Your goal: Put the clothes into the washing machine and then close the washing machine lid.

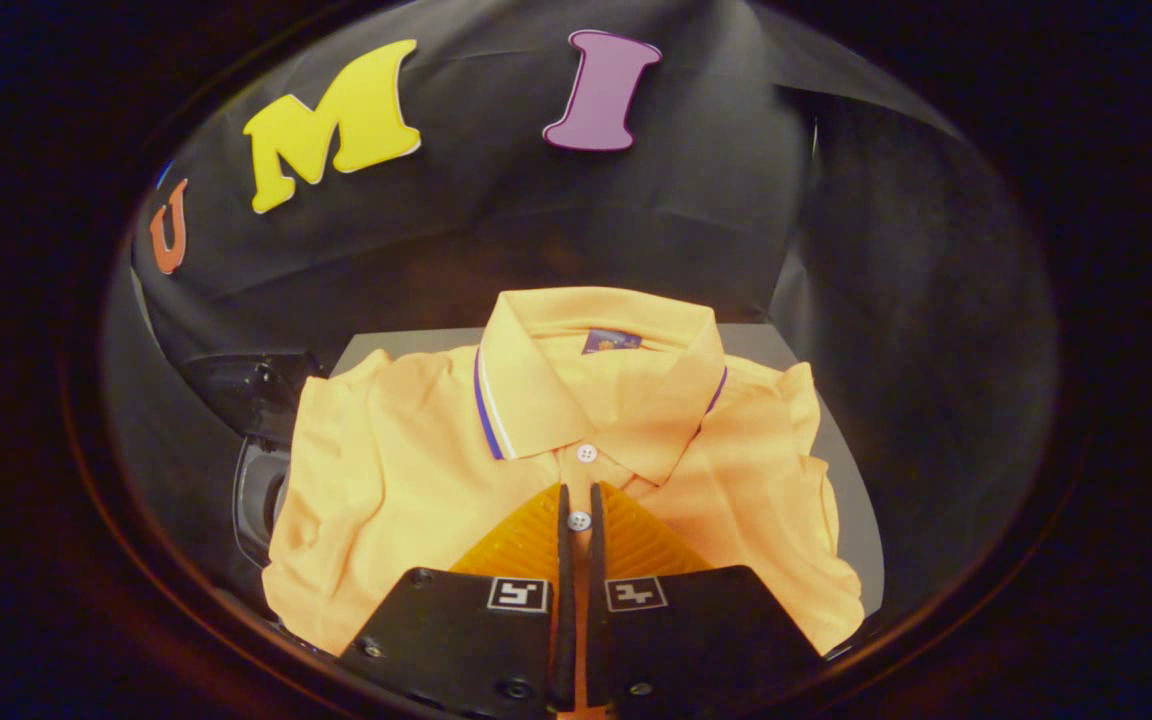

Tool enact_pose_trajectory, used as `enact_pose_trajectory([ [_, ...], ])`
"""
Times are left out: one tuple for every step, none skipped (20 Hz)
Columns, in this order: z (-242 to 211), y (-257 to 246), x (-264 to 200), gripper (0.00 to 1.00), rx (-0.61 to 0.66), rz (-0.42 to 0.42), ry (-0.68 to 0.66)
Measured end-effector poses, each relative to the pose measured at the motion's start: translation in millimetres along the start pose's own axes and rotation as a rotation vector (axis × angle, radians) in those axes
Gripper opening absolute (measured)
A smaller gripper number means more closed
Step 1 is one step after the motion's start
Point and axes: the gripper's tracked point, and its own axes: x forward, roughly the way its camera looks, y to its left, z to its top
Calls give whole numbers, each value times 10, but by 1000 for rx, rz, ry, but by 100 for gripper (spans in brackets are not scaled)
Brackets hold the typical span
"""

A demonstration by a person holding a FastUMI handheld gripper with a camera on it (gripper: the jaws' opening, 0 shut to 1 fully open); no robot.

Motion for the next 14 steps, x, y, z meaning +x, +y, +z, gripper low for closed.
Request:
enact_pose_trajectory([
  [-8,3,18,6,3,12,-4],
  [-31,13,13,5,13,23,-2],
  [-29,21,-3,4,16,38,6],
  [-35,15,-22,4,20,46,10],
  [-41,25,-48,4,29,57,15],
  [-47,36,-73,4,44,64,13],
  [-70,54,-111,4,50,70,8],
  [-67,65,-158,4,47,77,-3],
  [-70,70,-212,4,38,83,-7],
  [-43,87,-276,4,38,88,-21],
  [-15,113,-342,4,39,97,-31],
  [32,148,-407,4,44,111,-40],
  [79,214,-458,4,53,126,-54],
  [126,262,-514,4,56,138,-72],
])
